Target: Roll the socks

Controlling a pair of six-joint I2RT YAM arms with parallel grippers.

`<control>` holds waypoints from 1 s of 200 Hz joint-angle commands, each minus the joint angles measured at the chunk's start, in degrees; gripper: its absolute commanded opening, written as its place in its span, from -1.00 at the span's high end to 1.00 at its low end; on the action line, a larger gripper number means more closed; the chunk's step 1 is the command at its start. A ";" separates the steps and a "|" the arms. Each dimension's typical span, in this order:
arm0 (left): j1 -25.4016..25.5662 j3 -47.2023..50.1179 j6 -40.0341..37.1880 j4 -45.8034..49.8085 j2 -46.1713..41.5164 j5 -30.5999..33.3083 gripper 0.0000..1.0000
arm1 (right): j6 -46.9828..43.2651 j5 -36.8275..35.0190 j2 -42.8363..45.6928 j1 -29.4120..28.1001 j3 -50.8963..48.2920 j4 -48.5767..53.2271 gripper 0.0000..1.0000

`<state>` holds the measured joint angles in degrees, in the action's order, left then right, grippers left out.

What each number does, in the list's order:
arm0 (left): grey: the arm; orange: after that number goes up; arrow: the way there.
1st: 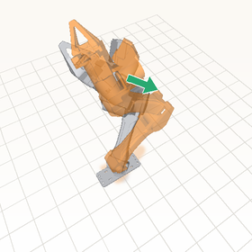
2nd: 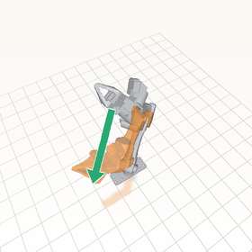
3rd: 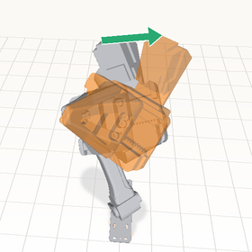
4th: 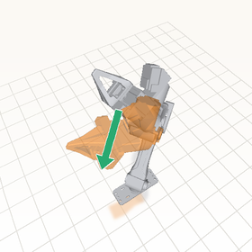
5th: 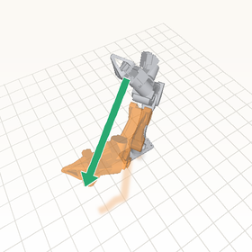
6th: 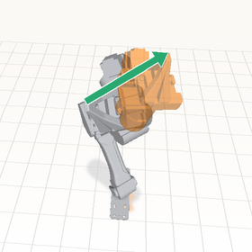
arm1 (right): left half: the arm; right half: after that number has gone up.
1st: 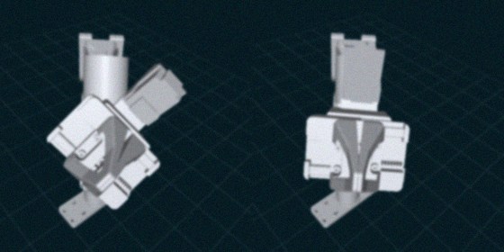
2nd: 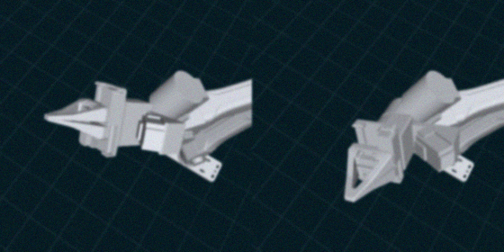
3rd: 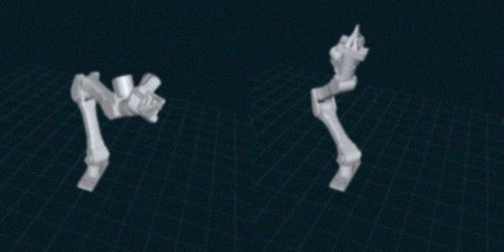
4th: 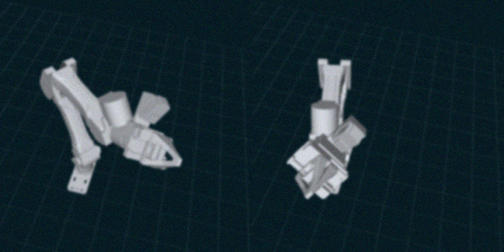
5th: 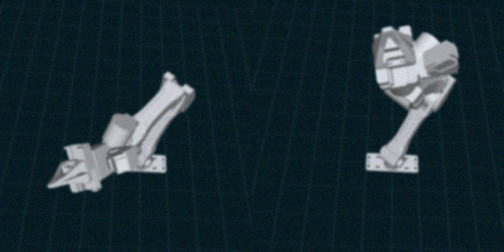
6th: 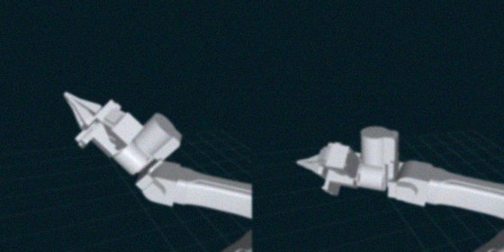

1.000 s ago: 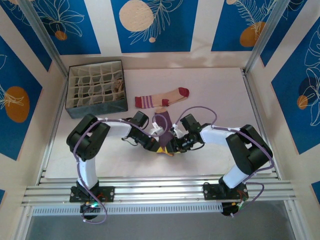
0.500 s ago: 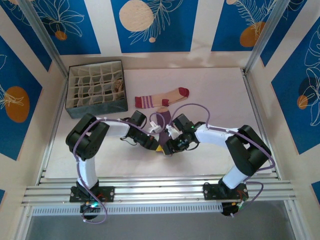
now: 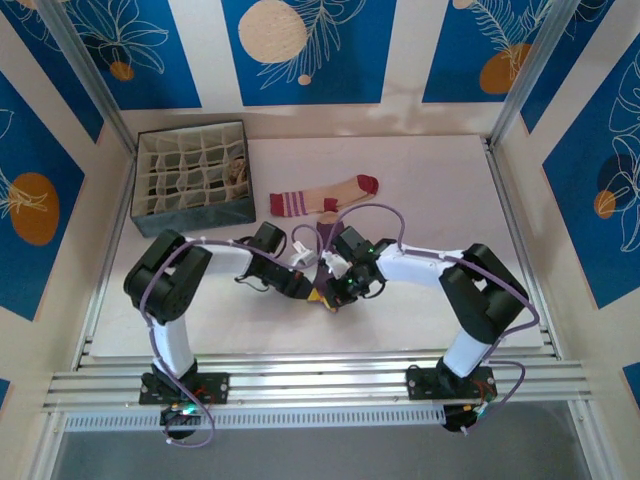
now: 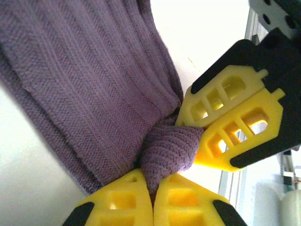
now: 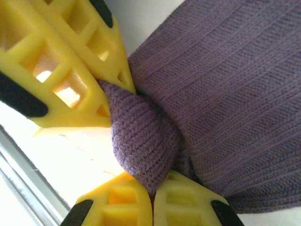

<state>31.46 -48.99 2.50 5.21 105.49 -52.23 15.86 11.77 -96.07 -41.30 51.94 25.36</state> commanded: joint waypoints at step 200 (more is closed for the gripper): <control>8.66 12.37 -18.17 -19.19 -15.28 21.09 0.53 | -3.47 16.19 -14.76 3.95 11.94 19.79 0.96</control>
<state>39.46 -34.89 -17.21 -11.22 87.64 -32.40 12.69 28.97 -109.71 -36.82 63.53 43.16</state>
